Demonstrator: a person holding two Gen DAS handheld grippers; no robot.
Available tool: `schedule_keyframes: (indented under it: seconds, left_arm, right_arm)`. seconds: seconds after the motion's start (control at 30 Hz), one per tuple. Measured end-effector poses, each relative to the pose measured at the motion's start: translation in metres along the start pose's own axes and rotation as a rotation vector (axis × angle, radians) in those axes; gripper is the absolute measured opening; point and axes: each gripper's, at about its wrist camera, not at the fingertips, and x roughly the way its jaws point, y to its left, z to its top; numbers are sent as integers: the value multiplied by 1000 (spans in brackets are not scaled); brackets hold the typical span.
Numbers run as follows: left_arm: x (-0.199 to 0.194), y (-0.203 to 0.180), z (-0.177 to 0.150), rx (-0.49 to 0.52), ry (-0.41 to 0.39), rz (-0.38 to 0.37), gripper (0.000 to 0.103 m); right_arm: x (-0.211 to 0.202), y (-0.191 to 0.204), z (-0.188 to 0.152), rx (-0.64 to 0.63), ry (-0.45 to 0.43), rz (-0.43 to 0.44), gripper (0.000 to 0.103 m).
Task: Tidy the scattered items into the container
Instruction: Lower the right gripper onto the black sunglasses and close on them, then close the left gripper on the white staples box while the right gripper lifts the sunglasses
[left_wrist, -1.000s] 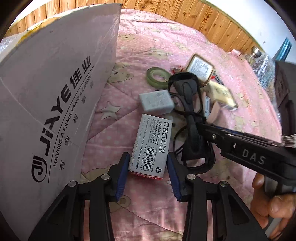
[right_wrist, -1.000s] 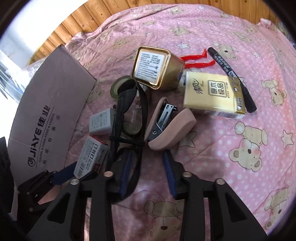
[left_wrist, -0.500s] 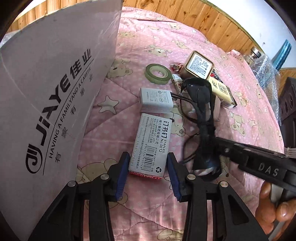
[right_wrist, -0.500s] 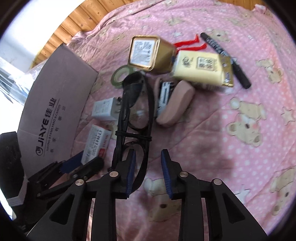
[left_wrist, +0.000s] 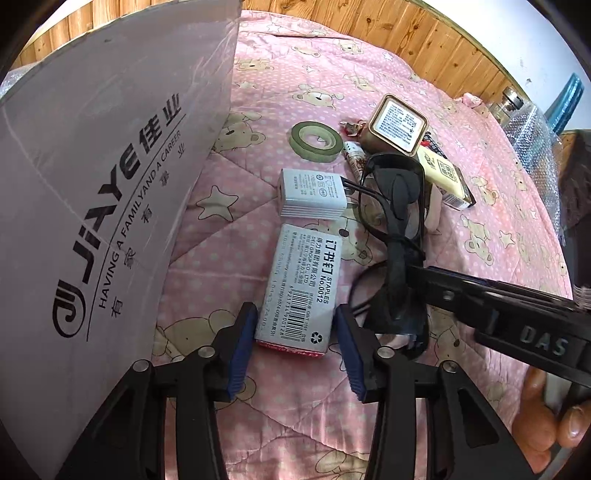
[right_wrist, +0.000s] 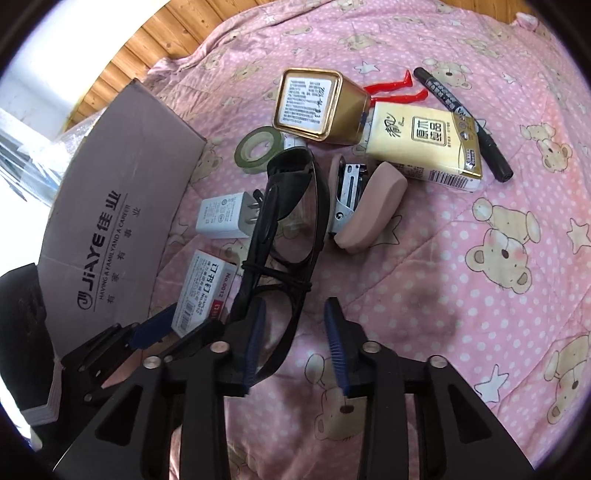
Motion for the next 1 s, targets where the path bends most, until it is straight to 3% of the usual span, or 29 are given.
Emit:
schedule_keyframes:
  seconds: [0.13, 0.2, 0.3, 0.43, 0.53, 0.6, 0.77, 0.83, 0.9, 1.0]
  left_arm:
    - [-1, -2, 2, 10, 5, 3, 51]
    - [-2, -1, 2, 10, 4, -6, 51]
    - [-4, 2, 2, 4, 7, -11, 44]
    - [-8, 1, 0, -6, 10, -33, 44]
    - [-4, 1, -1, -12, 12, -25, 44]
    - [-3, 0, 0, -7, 13, -19, 44]
    - [-2, 0, -1, 8, -9, -9, 44]
    - [-1, 0, -1, 19, -23, -4, 44]
    - [-2, 1, -1, 25, -23, -3, 44]
    - [-5, 4, -3, 20, -21, -11, 40]
  right_arm:
    - [0, 2, 2, -2, -10, 4, 40]
    - [-3, 4, 4, -17, 0, 12, 11]
    - [-17, 8, 7, -54, -20, -18, 8]
    - [-33, 7, 8, -86, -40, -55, 9]
    - [-29, 5, 10, -50, -29, -10, 15]
    - [-26, 4, 11, -7, -21, 39, 41]
    - [-4, 9, 16, 55, -26, 104, 52]
    - [6, 9, 17, 71, -11, 127, 52]
    - [7, 14, 17, 50, -13, 112, 41]
    - [0, 17, 16, 27, -17, 100, 39]
